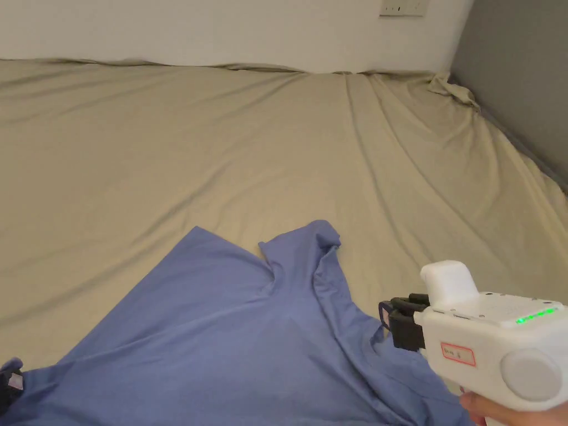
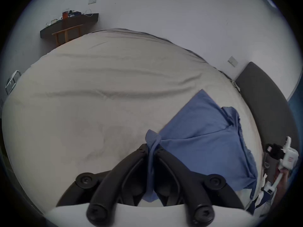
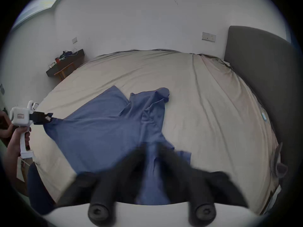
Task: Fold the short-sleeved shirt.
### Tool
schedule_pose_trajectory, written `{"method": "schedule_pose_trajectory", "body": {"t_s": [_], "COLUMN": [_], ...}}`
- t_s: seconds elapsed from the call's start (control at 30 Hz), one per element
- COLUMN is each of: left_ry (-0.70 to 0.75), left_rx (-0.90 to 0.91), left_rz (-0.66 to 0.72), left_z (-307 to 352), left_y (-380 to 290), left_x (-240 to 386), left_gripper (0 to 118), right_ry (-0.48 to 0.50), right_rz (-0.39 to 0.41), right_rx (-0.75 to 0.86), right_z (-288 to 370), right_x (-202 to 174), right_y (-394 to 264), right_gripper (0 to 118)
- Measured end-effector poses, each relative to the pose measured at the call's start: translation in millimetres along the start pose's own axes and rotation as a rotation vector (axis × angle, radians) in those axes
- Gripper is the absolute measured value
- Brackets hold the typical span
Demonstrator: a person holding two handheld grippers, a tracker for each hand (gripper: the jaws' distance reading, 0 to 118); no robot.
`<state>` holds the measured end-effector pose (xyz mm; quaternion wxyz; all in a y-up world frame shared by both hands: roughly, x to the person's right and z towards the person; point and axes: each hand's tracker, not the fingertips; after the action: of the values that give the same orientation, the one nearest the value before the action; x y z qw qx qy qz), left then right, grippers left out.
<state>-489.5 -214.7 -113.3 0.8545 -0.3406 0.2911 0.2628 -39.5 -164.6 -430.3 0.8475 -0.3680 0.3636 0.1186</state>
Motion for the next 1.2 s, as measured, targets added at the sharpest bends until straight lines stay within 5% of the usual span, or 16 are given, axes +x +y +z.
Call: {"method": "schedule_pose_trajectory", "body": {"t_s": [0.07,0.1,0.37,0.5,0.63,0.73,0.93,1.03,1.2], "left_ry": [-0.028,-0.034,-0.012,-0.007,0.003,-0.007,-0.128,-0.217,-0.263], "left_rx": [-0.002,0.004,0.008,-0.002,-0.012,-0.004,0.06,0.111,0.275], "left_rz": [0.022,0.029,-0.001,0.0,0.006,0.029,0.171,0.224,0.228], "left_z": [3.4,5.2,11.9,10.1,8.1,10.2,31.5,44.9,76.4], "left_y": [3.2,4.1,1.0,1.0,1.4,1.0,8.5,26.3,82.9], "left_x": [-0.6,0.3,17.6,16.8,13.2,10.8,10.7,18.4,45.6], "left_gripper": [3,4,4,4,4,4,3,4,4], "right_ry": [0.002,-0.055,-0.084,-0.085,-0.048,-0.023,0.218,0.197,0.014], "right_rz": [0.041,0.049,0.164,0.221,0.231,0.182,-0.094,-0.04,0.037], "right_rx": [-0.073,-0.007,-0.308,-0.304,-0.304,-0.245,0.126,0.296,0.494], "right_z": [-32.6,-39.1,-132.4,-135.4,-131.0,-113.8,-9.4,50.4,134.8], "right_x": [11.2,17.7,11.0,-6.4,-12.5,-12.4,8.5,11.0,12.1], "right_y": [14.1,16.8,18.5,7.4,3.6,6.2,21.2,40.5,98.0], "right_gripper": [118,118,112,46,10,8,7,6,6]}}
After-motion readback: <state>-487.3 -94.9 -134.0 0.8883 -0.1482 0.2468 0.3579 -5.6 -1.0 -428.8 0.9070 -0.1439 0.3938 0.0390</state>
